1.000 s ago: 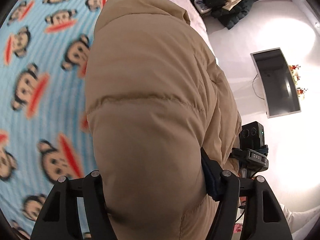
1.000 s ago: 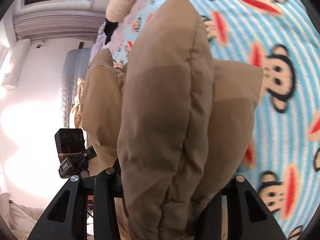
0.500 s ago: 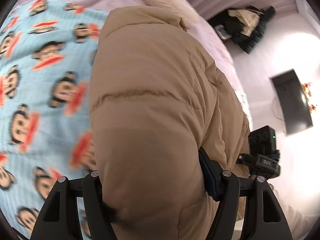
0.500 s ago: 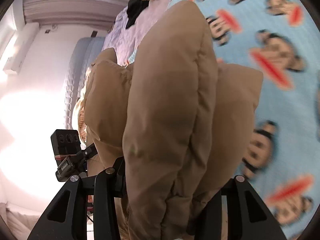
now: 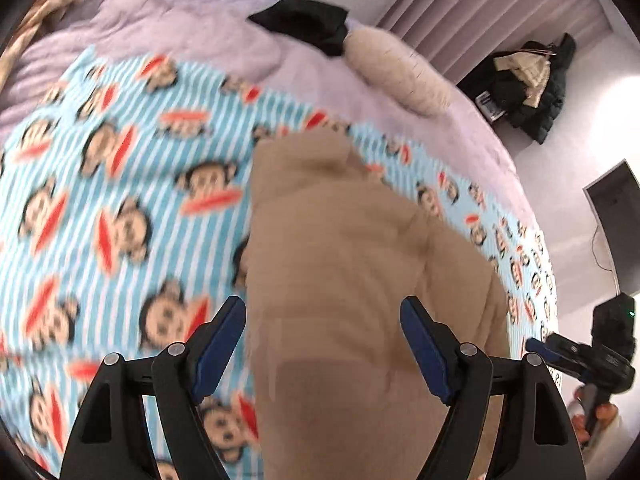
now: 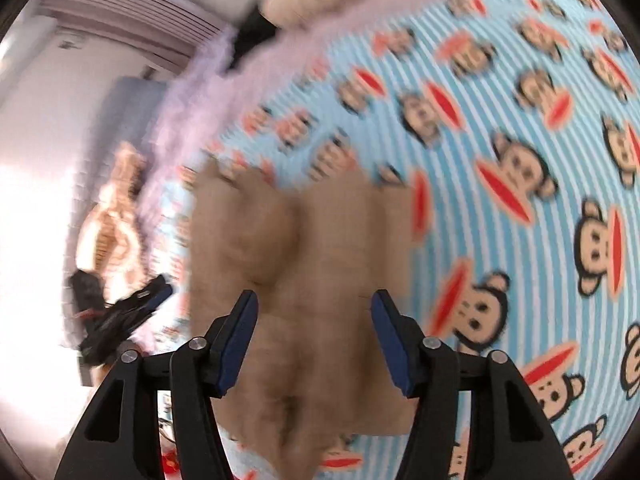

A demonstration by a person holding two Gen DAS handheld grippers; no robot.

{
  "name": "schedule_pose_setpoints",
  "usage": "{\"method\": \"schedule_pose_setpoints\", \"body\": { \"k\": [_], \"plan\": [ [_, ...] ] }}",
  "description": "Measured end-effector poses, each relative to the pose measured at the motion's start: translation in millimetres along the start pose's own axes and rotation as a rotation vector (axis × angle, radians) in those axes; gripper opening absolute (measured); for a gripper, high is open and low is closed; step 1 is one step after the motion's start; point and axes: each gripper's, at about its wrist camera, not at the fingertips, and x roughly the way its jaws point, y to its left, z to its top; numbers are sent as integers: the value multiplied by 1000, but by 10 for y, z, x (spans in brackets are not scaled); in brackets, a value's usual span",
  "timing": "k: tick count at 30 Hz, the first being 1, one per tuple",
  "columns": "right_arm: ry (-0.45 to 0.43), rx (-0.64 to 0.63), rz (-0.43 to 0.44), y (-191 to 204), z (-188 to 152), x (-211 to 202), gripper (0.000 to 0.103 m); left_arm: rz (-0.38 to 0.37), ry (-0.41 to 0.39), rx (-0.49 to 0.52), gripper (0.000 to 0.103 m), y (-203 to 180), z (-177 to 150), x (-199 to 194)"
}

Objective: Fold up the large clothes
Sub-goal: 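Lay the folded bundle down on the blanket and open both tools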

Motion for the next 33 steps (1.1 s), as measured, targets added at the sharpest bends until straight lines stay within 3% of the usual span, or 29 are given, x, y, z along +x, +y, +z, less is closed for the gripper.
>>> {"method": "schedule_pose_setpoints", "body": {
  "k": [2, 5, 7, 8, 9, 10, 13, 16, 20, 23, 26, 28, 33],
  "plan": [
    [2, -22, 53, 211, 78, 55, 59, 12, -14, 24, 81, 11, 188, 111],
    [41, -39, -2, 377, 218, 450, 59, 61, 0, 59, 81, -190, 317, 392],
    [65, 32, -9, 300, 313, 728, 59, 120, 10, 97, 81, -269, 324, 566],
    [67, 52, 1, 210, 348, 777, 51, 148, 17, 109, 81, -259, 313, 654],
    [59, 58, -12, 147, 361, 825, 14, 154, 26, 107, 81, -257, 286, 719],
    [59, 53, -51, 90, 347, 837, 7, 148, 40, 94, 81, -272, 274, 779],
    [67, 88, -166, -98, 292, 923, 5, 144, 60, 87, 81, -398, 236, 910],
    [87, 87, -236, -295, 164, 939, 1, 174, 74, 167, 81, -662, 149, 1036],
    [98, 136, -233, -488, 34, 896, 1, 227, 73, 231, 81, -778, 59, 1093],
    [77, 131, -227, -351, -33, 662, 3, 222, 74, 223, 81, -713, 57, 1065],
    [44, 37, -173, -8, -221, 363, 4, 222, 72, 222, 81, -701, 57, 1067],
    [72, -30, -156, 176, -433, 270, 4, 234, 70, 224, 81, -724, 68, 1002],
    [148, -97, -227, 280, -842, 254, 4, 183, 32, 252, 81, -675, -87, 336]
  ]
}}
